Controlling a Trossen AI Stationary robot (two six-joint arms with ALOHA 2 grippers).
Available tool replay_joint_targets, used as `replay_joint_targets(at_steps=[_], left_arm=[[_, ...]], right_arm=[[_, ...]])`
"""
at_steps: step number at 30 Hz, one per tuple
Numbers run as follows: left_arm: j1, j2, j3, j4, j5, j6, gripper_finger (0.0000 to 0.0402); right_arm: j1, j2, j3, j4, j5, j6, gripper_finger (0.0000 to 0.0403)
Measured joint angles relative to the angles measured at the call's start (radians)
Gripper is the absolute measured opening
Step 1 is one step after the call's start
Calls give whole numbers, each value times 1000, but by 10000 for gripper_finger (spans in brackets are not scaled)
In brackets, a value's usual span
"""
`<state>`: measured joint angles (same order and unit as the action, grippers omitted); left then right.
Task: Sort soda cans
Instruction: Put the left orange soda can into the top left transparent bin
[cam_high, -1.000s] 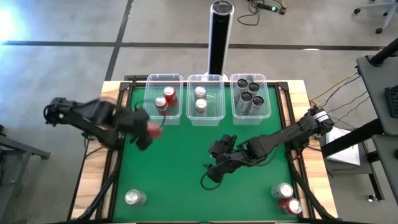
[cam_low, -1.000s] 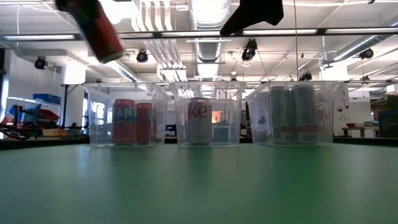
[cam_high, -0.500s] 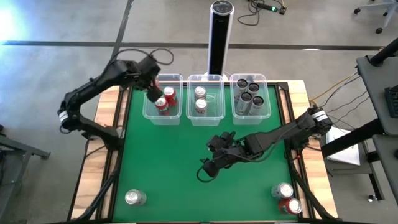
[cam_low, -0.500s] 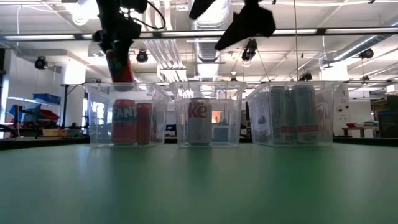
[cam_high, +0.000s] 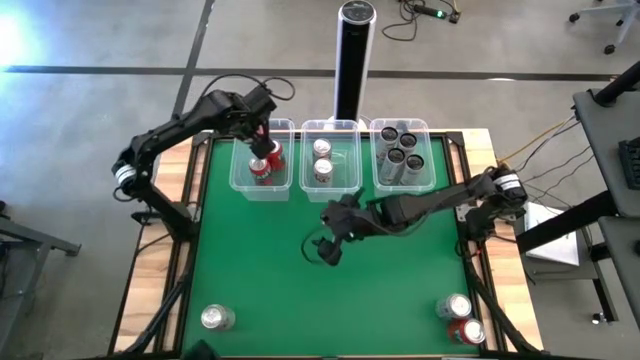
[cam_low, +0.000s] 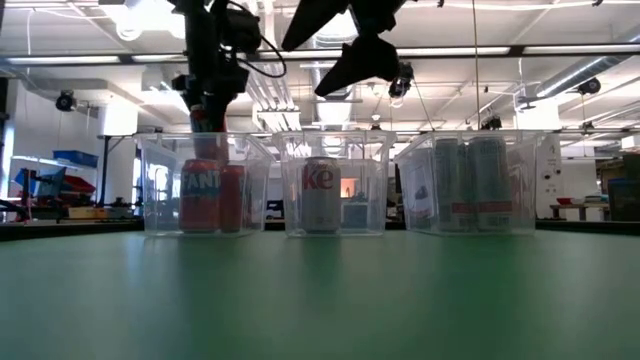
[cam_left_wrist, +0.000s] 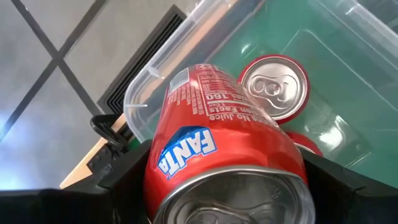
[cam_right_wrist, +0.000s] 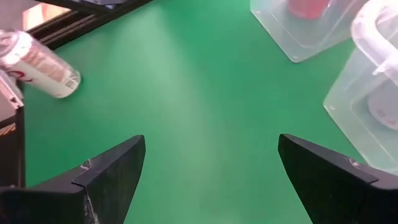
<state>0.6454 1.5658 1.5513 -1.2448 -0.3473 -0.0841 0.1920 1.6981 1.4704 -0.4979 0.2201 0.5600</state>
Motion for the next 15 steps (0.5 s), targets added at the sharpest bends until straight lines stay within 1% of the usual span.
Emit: replay_joint_targets(at_steps=[5,11,15], left_arm=[[5,36,-1,-2,-2,-3,287],[6,60,-1,-2,-3,-3,287],[25,84,-2,-4,3,8,287]], right_arm=[[-40,-2,0,-14,-76,-3,364],[-44,-3,0,-21,-90,-12,364],[-44,-3,0,-21,-90,-12,364]])
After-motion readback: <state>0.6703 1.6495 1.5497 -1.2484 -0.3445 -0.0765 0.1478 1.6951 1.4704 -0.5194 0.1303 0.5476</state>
